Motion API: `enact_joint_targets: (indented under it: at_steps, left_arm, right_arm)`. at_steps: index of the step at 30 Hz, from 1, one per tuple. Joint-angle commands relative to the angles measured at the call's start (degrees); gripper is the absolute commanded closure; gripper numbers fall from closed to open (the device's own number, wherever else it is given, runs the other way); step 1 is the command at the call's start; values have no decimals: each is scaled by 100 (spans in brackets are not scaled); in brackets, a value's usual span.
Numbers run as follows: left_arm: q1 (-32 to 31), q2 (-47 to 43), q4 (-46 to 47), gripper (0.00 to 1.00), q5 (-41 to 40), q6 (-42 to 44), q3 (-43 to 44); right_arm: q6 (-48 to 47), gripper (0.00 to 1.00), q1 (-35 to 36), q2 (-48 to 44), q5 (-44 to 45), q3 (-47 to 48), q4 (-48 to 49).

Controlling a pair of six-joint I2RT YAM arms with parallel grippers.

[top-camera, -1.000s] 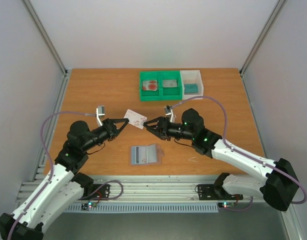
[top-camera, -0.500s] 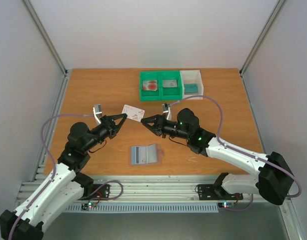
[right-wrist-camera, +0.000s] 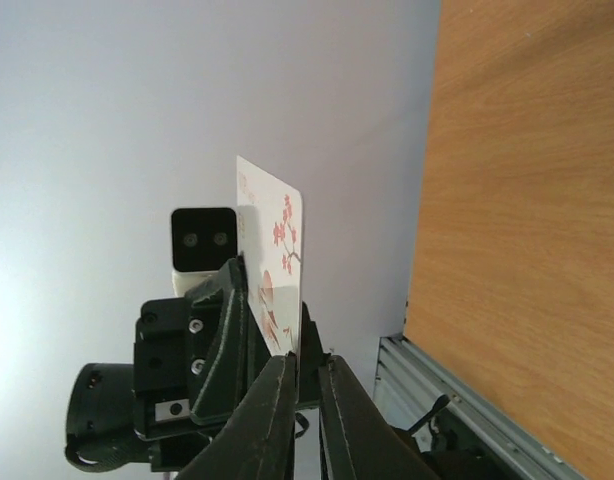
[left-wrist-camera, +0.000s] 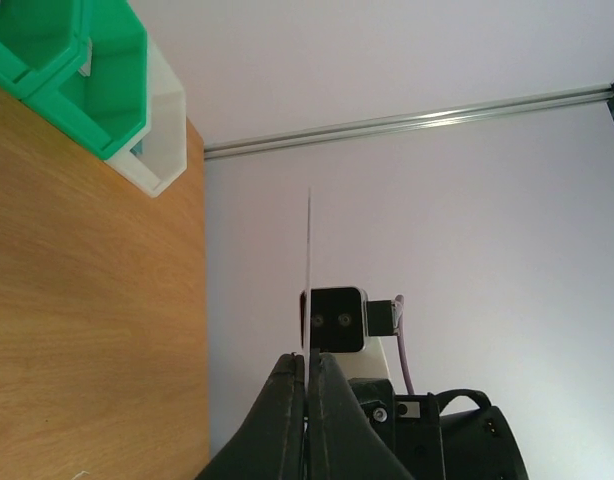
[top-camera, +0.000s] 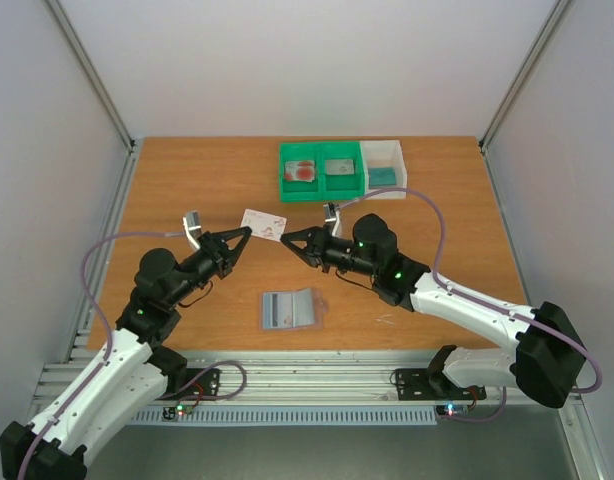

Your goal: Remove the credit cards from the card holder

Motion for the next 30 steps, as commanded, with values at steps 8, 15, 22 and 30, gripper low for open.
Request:
enact_joint_targets:
  at_steps: [8, 15, 22, 30]
  left_arm:
    - [-12, -109, 464, 100, -91, 104, -53]
    - [-12, -201, 215, 99, -176, 154, -43]
    - [-12, -495, -589, 52, -300, 517, 32]
    - [-12, -372, -2829, 1, -408, 1798, 802]
  right_arm:
    - [233, 88, 86, 324, -63, 332, 422]
    - [-54, 99, 103, 206, 11, 295, 359]
    - [-1305, 99, 0, -319, 74, 587, -1090]
    - [-2176, 99, -961, -207, -763, 1056, -2399]
